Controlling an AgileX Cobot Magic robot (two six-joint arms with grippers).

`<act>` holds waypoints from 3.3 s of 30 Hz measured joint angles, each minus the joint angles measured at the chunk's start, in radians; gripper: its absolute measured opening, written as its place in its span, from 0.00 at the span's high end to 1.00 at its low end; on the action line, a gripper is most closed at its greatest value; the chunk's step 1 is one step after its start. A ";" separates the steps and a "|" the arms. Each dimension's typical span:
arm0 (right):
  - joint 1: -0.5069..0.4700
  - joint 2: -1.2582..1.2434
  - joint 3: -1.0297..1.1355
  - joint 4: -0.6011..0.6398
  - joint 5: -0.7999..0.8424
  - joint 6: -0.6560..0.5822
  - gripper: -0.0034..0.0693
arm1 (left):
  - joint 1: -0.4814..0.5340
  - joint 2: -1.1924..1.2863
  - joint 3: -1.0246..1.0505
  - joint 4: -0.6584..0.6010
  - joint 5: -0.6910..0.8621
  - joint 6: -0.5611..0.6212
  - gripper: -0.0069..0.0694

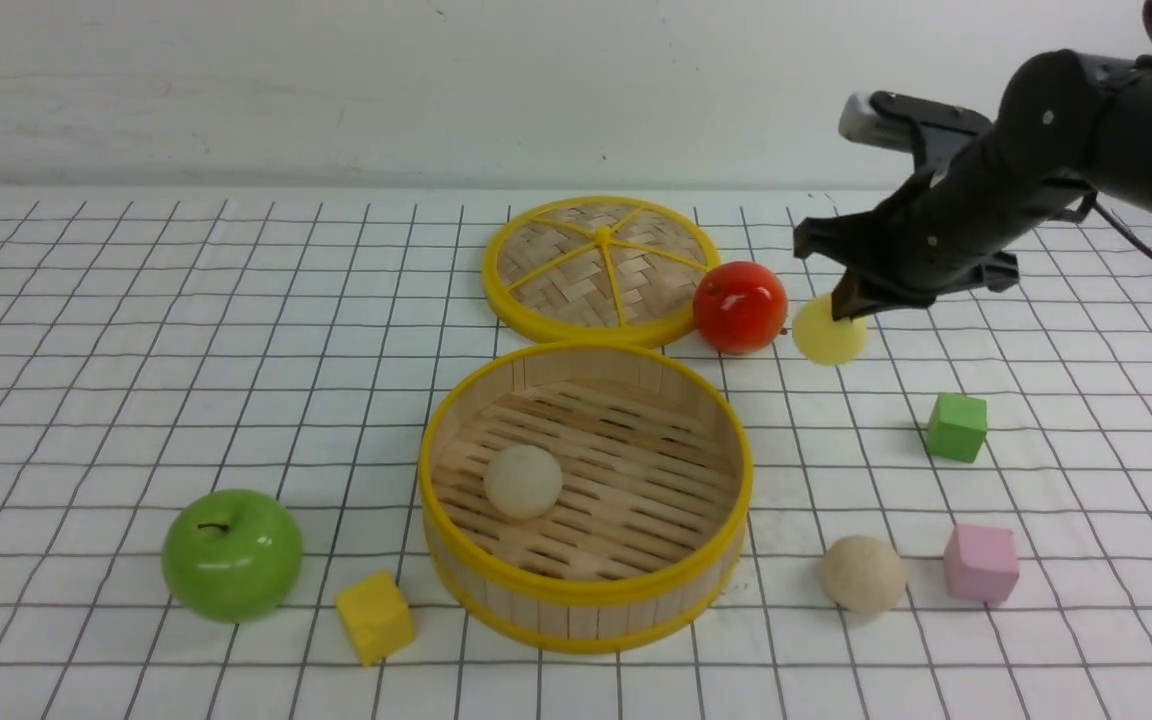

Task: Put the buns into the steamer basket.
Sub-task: Use the right arm to put the steamed stuffed bun into the steamer, then use the right arm to grab a steamed stuffed bun, then use the right arm to put the steamed stuffed bun into the steamer

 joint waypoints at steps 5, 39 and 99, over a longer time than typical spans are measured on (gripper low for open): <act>0.043 -0.012 0.000 0.196 0.035 -0.155 0.97 | 0.000 0.000 0.000 0.000 0.000 0.000 0.81; 0.196 -0.084 0.000 0.070 0.105 -0.406 0.28 | 0.000 0.000 0.000 0.000 0.000 0.000 0.77; 0.197 -0.218 0.280 0.071 0.121 -0.098 0.93 | 0.000 0.000 0.000 0.000 0.001 0.000 0.71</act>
